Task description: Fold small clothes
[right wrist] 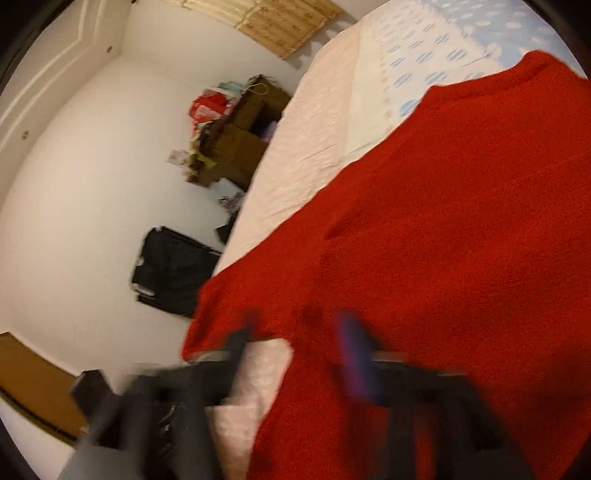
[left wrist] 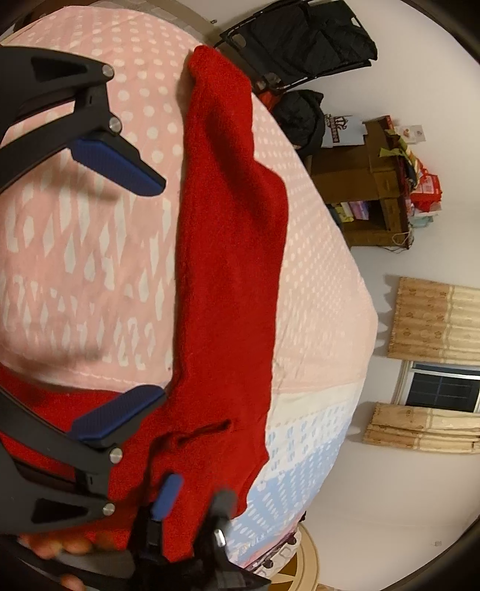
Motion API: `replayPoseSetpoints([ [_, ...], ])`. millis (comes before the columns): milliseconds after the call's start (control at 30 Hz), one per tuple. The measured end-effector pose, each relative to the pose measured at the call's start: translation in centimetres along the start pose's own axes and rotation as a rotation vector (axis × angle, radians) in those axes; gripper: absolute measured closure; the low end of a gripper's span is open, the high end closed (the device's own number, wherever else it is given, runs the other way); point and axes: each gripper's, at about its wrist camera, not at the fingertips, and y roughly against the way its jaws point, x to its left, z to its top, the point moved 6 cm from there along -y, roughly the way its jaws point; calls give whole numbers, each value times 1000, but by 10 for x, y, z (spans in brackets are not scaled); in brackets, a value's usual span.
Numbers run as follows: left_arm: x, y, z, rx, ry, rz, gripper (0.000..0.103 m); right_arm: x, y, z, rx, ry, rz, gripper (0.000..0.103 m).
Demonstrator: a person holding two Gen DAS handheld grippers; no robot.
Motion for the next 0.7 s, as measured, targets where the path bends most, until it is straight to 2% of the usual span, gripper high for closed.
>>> replayPoseSetpoints([
  [67, 0, 3, 0, -6, -6, 1, 0, 4, -11, -7, 37, 6, 5, 2],
  [133, 4, 7, 1, -25, -21, 17, 0, 12, -15, -13, 33, 34, -11, 2],
  [233, 17, 11, 6, -51, -20, 48, 0, 27, -1, -7, -51, 98, -22, 3],
  [267, 24, 10, 7, -53, -6, 57, 0, 30, 7, -3, -102, 120, -53, 8],
  [300, 33, 10, 7, -54, 9, 67, 0, 30, 11, 0, -117, 133, -102, 18],
  [333, 42, 9, 6, -57, 24, 82, 0, 29, 13, 2, -112, 137, -135, 55],
  [367, 49, 9, 5, -60, 40, 101, 0, 24, 6, 4, -92, 139, -203, 78],
  [400, 62, 10, 4, -69, 69, 127, 0, 20, -4, 5, -76, 151, -257, 78],
  [433, 71, 13, 3, -77, 89, 140, 0, 18, -7, 3, -71, 164, -275, 78],
  [567, 126, 27, 8, -142, 210, 240, 0, 15, -40, -13, 2, 203, -309, 77],
  [700, 186, 26, 19, -146, 344, 306, 0, 13, -51, -14, -47, 269, -322, 77],
])
